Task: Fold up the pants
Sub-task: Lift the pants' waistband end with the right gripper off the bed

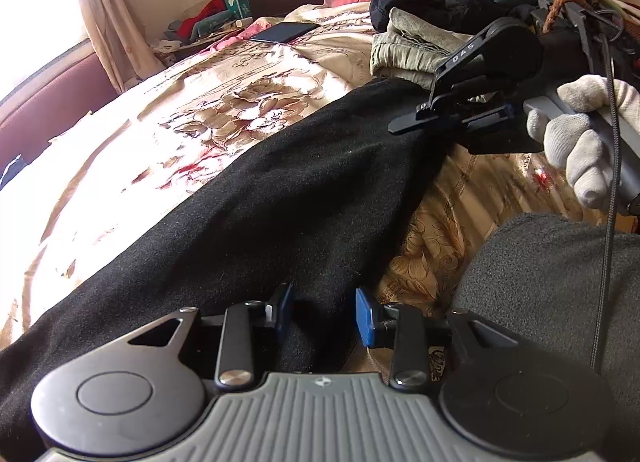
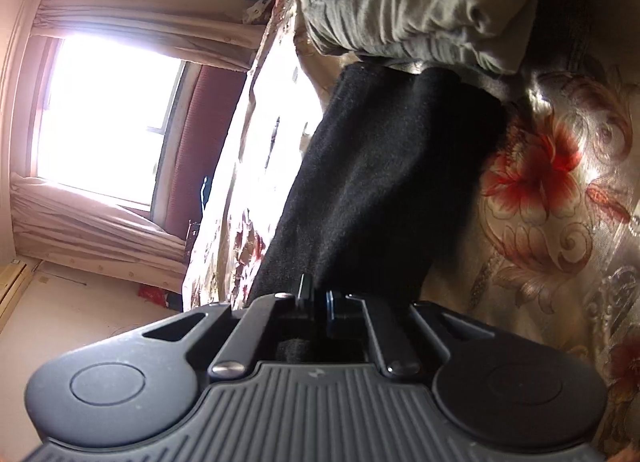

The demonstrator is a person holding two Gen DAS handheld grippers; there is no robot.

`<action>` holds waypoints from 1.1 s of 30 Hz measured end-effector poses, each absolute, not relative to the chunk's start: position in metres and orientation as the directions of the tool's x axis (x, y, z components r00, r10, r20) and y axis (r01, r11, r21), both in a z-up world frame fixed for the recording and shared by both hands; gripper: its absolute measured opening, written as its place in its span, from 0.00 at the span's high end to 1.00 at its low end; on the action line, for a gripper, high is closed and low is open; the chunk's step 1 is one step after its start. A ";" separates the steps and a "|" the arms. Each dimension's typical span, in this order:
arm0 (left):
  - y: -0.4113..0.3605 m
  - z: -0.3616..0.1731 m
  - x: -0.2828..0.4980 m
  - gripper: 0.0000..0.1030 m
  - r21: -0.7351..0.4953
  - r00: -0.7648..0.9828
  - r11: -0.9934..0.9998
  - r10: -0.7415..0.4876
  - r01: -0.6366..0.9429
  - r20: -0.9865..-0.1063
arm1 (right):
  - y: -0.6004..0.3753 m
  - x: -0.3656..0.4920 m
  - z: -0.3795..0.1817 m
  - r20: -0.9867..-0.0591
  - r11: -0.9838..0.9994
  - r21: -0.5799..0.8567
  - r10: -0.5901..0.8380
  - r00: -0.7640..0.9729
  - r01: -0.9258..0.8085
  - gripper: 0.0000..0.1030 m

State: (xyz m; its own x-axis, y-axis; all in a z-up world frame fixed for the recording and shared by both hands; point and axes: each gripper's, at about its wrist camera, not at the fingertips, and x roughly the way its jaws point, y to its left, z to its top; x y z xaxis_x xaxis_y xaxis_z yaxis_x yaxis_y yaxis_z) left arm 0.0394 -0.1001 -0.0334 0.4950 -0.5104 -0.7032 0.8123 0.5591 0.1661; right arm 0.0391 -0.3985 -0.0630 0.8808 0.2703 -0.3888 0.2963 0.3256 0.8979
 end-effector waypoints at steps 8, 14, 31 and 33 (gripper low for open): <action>-0.107 -0.047 0.040 0.53 0.168 0.459 0.526 -0.492 0.834 -0.740 | -0.401 0.041 -0.084 -0.501 0.385 0.839 0.272 0.822 0.385 0.94; -0.101 -0.046 0.045 0.53 0.148 0.437 0.519 -0.496 0.842 -0.750 | -0.415 0.006 -0.068 -0.473 0.351 0.851 0.185 0.862 0.391 0.87; -0.103 -0.045 0.042 0.52 0.144 0.444 0.532 -0.495 0.835 -0.747 | -0.431 -0.015 -0.095 -0.403 0.244 0.898 0.122 0.907 0.366 0.80; -0.102 -0.045 0.042 0.52 0.140 0.443 0.534 -0.496 0.834 -0.747 | -0.430 -0.023 -0.096 -0.402 0.260 0.895 0.122 0.907 0.362 0.80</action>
